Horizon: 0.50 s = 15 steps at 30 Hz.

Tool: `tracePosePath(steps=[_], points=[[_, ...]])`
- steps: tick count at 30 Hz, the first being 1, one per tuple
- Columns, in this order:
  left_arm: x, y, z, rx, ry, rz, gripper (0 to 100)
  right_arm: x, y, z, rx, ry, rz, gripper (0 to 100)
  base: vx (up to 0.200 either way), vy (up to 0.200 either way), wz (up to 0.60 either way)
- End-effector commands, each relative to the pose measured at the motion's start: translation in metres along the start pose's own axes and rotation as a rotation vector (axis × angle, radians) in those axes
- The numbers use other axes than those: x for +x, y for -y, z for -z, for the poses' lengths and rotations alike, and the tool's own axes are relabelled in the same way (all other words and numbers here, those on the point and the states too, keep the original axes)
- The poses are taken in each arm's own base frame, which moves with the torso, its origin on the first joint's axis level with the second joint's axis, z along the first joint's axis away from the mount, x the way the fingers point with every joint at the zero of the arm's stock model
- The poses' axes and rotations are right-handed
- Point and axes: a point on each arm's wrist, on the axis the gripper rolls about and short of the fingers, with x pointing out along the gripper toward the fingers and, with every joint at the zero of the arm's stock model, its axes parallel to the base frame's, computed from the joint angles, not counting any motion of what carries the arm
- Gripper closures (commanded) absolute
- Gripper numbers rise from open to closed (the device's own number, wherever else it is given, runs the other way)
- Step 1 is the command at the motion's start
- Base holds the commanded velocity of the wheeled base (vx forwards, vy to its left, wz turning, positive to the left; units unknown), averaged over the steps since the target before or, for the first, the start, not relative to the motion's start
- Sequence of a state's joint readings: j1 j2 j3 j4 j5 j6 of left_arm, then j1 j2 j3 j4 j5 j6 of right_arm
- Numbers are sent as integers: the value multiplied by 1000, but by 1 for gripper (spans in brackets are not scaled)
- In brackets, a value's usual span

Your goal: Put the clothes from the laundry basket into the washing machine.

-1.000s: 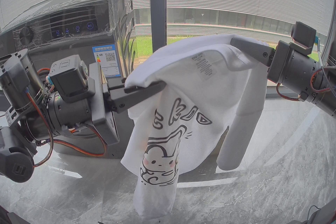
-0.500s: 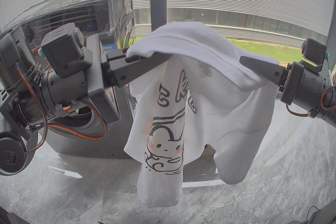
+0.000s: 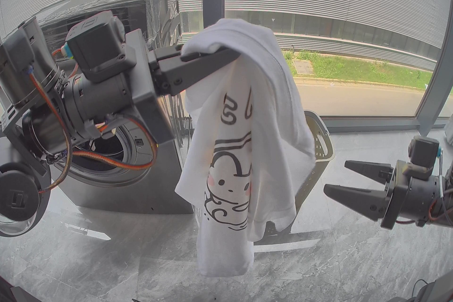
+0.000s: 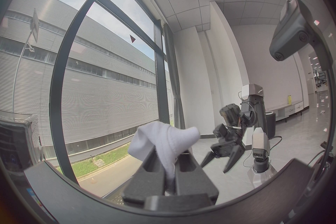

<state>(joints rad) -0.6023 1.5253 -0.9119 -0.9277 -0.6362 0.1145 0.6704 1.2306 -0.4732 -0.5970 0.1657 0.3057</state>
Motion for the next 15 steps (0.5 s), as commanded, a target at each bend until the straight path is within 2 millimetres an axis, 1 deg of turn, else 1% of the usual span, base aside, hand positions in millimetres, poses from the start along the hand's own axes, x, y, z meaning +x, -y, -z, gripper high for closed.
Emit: tracePosePath(steps=[1,3,4,5,9,11,12,13,15], points=[[14,-8,-6,6,15,3,100,-12,3,16,1,-38,-2,0,0,0,0],[17,-9,-11,5,16,8,100,-2,5,20,-8,-84,-27,0,0,0,0],[17,-9,-11,5,16,8,100,-2,5,20,-8,-84,-27,0,0,0,0],[19,-10,-16,8,21,8,100,11,6,20,-42,-119,-54,0,0,0,0],[26,-11,-18,8,29,13,100,33,9,21,-137,-176,-127,0,0,0,0],[28,-12,-21,13,36,9,100,42,10,22,-165,-192,-147,0,0,0,0],[28,-12,-21,13,36,9,100,42,10,22,-165,-192,-147,0,0,0,0],[31,-11,-23,15,45,17,100,53,11,20,-169,-200,-147,0,0,0,0],[34,-12,-21,14,46,18,100,65,14,20,-165,-211,-139,0,0,0,0]])
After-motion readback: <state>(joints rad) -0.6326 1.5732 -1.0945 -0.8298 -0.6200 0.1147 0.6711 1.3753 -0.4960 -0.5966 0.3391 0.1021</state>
